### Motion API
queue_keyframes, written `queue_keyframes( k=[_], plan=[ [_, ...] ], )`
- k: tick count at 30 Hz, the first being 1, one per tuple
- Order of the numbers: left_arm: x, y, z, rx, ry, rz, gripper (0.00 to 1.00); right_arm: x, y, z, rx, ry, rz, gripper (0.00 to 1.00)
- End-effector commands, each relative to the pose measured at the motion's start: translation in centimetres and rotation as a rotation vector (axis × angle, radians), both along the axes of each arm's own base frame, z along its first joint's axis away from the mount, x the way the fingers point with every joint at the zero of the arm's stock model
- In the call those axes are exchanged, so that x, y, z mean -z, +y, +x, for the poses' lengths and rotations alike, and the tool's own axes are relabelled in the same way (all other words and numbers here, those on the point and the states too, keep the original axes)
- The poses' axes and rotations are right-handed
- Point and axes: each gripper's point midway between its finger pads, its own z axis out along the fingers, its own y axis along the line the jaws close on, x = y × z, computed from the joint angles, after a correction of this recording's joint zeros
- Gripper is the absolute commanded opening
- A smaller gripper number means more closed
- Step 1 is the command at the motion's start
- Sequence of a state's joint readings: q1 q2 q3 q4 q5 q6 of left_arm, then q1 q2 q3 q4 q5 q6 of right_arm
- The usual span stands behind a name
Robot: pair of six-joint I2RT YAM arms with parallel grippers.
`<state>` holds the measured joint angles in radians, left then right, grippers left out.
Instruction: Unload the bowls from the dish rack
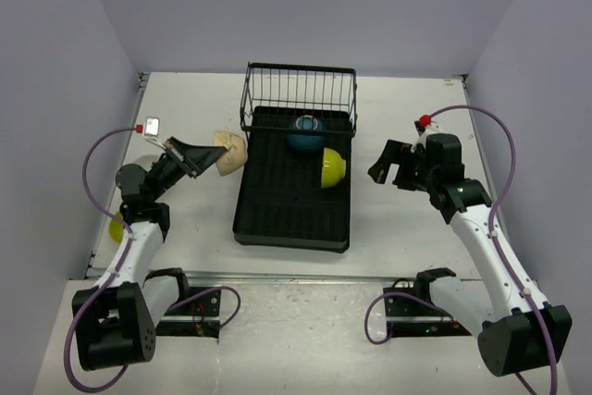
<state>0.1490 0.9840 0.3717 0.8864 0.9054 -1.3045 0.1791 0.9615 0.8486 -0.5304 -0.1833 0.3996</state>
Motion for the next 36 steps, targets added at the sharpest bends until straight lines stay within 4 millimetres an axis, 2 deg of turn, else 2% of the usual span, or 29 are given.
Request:
queue_keyframes(
  k=[1,2,4,6,7,8,11,12,14,15,16,18,19,20,22,24,26,27,29,34,35,36],
  plan=[
    [-0.2,1.0,1.4,-0.046,-0.028,0.172,0.00,-2.2,0.8,0.6,-0.033,-0.062,0.020,0.99],
    [-1.7,1.5,2.1,-0.070,-0.055,0.214,0.00,-2.2,0.8,0.6,-0.033,-0.062,0.019,0.99],
    [-1.4,3.3,4.2,-0.157,-0.075,0.363,0.00,-2.2,0.8,0.6,-0.034,-0.060,0.017,0.99],
    [-2.2,5.1,5.3,-0.209,-0.037,0.468,0.00,-2.1,0.9,0.6,-0.036,-0.058,0.017,0.99],
    [0.0,6.5,6.0,-0.256,0.096,0.512,0.00,-2.0,0.8,0.6,-0.035,-0.059,0.016,0.99],
    [-2.2,7.7,6.9,-0.313,0.077,0.567,0.00,-2.0,0.9,0.6,-0.036,-0.059,0.016,0.99],
    [-1.6,12.2,8.2,-0.487,0.204,0.736,0.00,-2.0,0.9,0.6,-0.037,-0.058,0.017,0.99],
    [-0.4,14.5,8.8,-0.564,0.282,0.800,0.00,-2.0,0.9,0.6,-0.037,-0.057,0.016,0.99],
    [-0.6,16.2,9.2,-0.617,0.345,0.851,0.00,-2.2,0.9,0.7,-0.036,-0.061,0.018,0.99],
    [0.4,16.9,9.8,-0.624,0.388,0.876,0.00,-2.2,1.0,0.7,-0.038,-0.061,0.019,0.99],
    [-0.2,17.8,10.3,-0.663,0.396,0.895,0.00,-2.3,1.0,0.7,-0.038,-0.062,0.020,0.99],
    [0.5,18.9,11.4,-0.695,0.431,0.920,0.00,-2.2,1.0,0.7,-0.038,-0.059,0.019,0.99],
    [-0.1,19.4,12.1,-0.717,0.418,0.927,0.00,-2.2,0.9,0.7,-0.036,-0.061,0.018,0.99],
    [0.7,20.3,12.8,-0.736,0.451,0.950,0.00,-2.3,1.0,0.7,-0.039,-0.060,0.018,0.99],
    [0.6,20.9,13.7,-0.756,0.453,0.964,0.00,-2.2,0.8,0.7,-0.034,-0.056,0.012,0.99],
    [1.5,21.9,14.7,-0.780,0.479,0.987,0.00,-2.2,0.7,0.6,-0.032,-0.053,0.008,0.99],
    [1.8,22.3,15.6,-0.788,0.480,0.996,0.00,-2.4,0.7,0.6,-0.033,-0.056,0.007,0.99],
    [2.9,22.6,16.2,-0.784,0.504,1.005,0.00,-2.4,0.8,0.6,-0.033,-0.054,0.009,0.99],
    [3.7,23.0,17.7,-0.783,0.502,1.013,0.00,-2.5,0.8,0.7,-0.033,-0.056,0.009,0.99],
    [4.9,23.6,20.5,-0.767,0.494,1.038,0.00,-2.6,0.8,0.9,-0.030,-0.048,0.011,0.99],
    [6.1,23.7,21.2,-0.747,0.510,1.049,0.00,-2.7,0.8,0.9,-0.029,-0.048,0.011,0.99],
    [5.7,23.9,21.9,-0.754,0.497,1.052,0.00,-2.8,0.8,0.9,-0.028,-0.048,0.012,0.99]
  ],
)
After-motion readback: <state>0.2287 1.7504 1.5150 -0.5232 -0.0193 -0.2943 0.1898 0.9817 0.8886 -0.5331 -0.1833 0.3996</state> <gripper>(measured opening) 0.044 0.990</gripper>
